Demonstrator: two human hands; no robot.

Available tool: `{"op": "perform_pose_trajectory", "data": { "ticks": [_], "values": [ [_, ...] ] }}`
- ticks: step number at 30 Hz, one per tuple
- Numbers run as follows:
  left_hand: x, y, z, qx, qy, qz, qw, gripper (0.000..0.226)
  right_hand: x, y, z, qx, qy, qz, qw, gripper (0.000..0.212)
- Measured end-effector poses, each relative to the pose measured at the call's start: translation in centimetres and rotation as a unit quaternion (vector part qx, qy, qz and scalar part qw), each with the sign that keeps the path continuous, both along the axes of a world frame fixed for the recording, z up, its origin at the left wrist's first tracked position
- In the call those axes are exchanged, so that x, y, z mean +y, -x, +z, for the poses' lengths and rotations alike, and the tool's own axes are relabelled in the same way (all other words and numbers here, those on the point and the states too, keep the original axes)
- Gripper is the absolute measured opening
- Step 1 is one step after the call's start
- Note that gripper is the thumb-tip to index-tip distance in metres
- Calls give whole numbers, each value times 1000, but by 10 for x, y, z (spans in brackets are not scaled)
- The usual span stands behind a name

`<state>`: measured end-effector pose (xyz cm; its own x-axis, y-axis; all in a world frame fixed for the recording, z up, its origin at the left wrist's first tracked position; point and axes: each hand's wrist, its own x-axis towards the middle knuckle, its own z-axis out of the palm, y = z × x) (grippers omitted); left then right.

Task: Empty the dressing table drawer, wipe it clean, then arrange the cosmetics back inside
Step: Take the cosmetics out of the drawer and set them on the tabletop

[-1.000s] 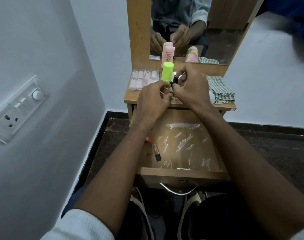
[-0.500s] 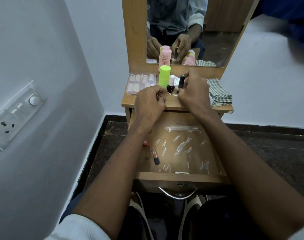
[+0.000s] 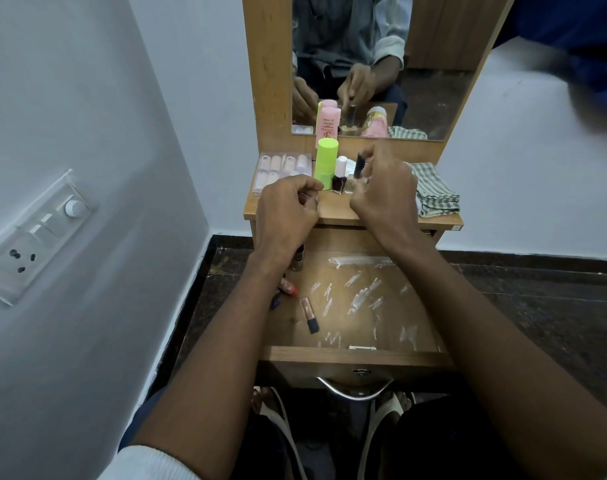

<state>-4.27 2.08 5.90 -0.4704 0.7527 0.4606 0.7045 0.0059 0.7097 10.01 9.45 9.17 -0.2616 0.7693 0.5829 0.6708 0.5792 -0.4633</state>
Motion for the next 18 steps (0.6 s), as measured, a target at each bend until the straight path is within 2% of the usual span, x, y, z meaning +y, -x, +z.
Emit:
{"op": "perform_pose_trajectory", "data": {
  "ticks": [3,6,8,10,12,16,18],
  "values": [
    [-8,4,2,-7,6,-1,1000,18,-22,-5,-9,-30,16,77,996,18],
    [-20,15,3,-30,32,-19,999,14,-45,-1,-27,-133,117,146,973,20],
    [-32,25,2,-46,64,-34,996,13,-54,2,-39,-205,183,151,950,17],
    [-43,33,-2,-43,98,-41,993,10,-56,4,-47,-244,205,136,938,11],
    [-51,36,-4,-35,126,-40,991,10,-54,5,-49,-246,211,124,938,13],
    [-57,42,-5,-19,171,-47,984,12,-62,12,-52,-219,233,187,929,27],
    [-58,44,-6,-7,200,-48,979,12,-67,16,-58,-232,211,184,932,31]
  ]
}}
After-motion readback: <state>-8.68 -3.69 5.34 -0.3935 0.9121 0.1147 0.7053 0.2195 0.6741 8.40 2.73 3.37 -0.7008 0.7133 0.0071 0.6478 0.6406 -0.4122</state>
